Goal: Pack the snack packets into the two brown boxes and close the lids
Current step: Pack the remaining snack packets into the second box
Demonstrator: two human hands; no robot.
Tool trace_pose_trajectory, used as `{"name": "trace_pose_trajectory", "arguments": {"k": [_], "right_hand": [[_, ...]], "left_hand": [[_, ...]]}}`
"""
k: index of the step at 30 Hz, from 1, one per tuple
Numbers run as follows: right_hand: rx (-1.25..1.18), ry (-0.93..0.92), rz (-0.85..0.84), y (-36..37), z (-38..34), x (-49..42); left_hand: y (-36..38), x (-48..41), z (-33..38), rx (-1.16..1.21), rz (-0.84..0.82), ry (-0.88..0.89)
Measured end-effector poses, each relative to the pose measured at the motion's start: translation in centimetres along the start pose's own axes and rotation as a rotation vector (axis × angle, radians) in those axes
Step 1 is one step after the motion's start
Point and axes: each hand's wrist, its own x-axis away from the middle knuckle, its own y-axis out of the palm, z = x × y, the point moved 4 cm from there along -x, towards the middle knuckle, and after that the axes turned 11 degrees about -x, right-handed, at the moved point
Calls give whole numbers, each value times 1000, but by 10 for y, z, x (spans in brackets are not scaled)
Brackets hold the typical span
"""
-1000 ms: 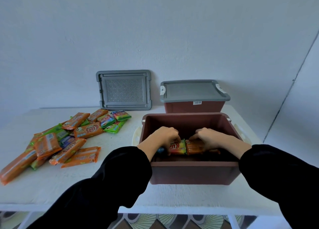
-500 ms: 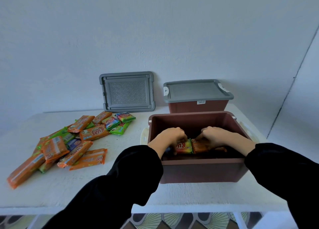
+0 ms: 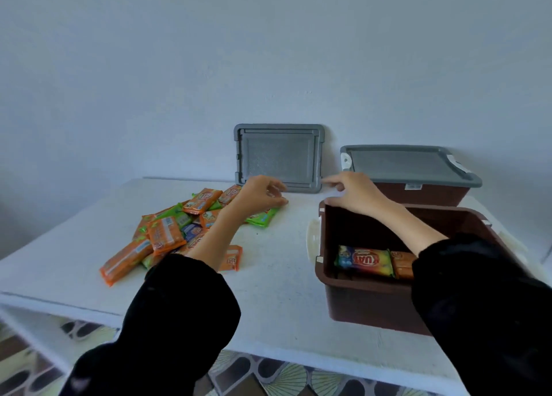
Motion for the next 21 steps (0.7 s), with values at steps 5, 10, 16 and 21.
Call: {"name": "trace_pose_trajectory", "arguments": {"k": [5,10,16,21], "right_hand": [[-9,-116,-113,60,-75,-39],[-22,-162,-224,132,-123,-68],[-36,-144,-399,218,-129,-83],[33,-243,-582,253,-120,-80]], "left_hand": [[-38,42,-104,-40,117,-322],[-40,78,-185,-104,153,-612],[-8,91,-218,-109,163,-767],[7,94,-229,-206,102,-743]]}}
